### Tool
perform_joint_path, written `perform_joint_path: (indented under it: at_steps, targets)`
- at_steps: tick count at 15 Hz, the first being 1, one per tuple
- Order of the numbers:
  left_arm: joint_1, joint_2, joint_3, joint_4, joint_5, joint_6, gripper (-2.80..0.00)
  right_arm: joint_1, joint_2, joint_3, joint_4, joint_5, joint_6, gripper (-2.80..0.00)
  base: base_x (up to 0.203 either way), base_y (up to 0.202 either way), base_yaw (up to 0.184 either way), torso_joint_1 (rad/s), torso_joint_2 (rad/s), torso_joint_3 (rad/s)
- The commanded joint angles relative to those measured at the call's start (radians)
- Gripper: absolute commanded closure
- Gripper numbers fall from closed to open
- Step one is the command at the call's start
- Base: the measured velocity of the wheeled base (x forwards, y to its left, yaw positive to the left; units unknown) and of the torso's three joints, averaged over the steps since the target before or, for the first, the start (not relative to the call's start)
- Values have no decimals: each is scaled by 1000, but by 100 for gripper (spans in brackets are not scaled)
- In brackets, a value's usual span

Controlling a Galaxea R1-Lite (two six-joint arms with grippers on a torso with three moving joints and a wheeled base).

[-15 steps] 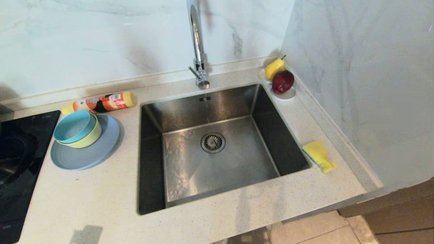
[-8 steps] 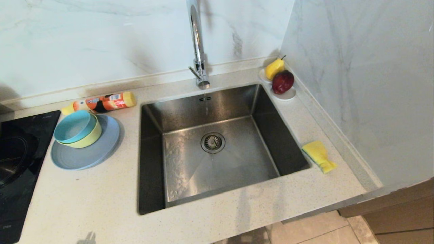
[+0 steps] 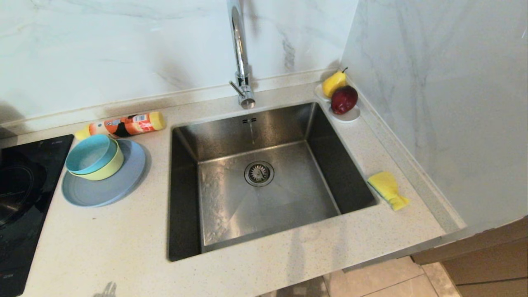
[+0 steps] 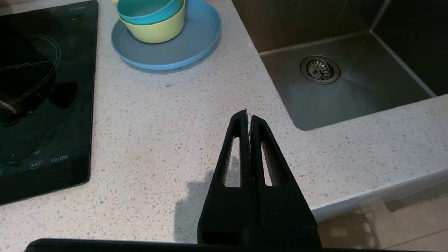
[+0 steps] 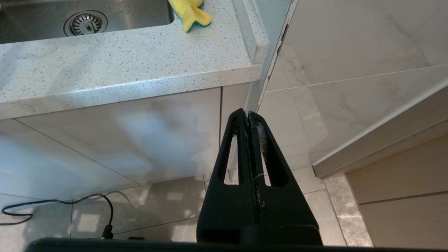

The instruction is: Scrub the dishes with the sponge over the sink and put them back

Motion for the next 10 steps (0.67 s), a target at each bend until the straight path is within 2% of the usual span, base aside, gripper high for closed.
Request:
perform_joint_path:
  at_steps: [1,10]
  targets:
    - [0,4,40,-1,0,1,0,0,0,0,0,0,0,0,0,0,0,0,0,0]
    - [0,4,40,-1,0,-1,0,0,2,0,0,-13,7,0,0,0,0,0,0,0]
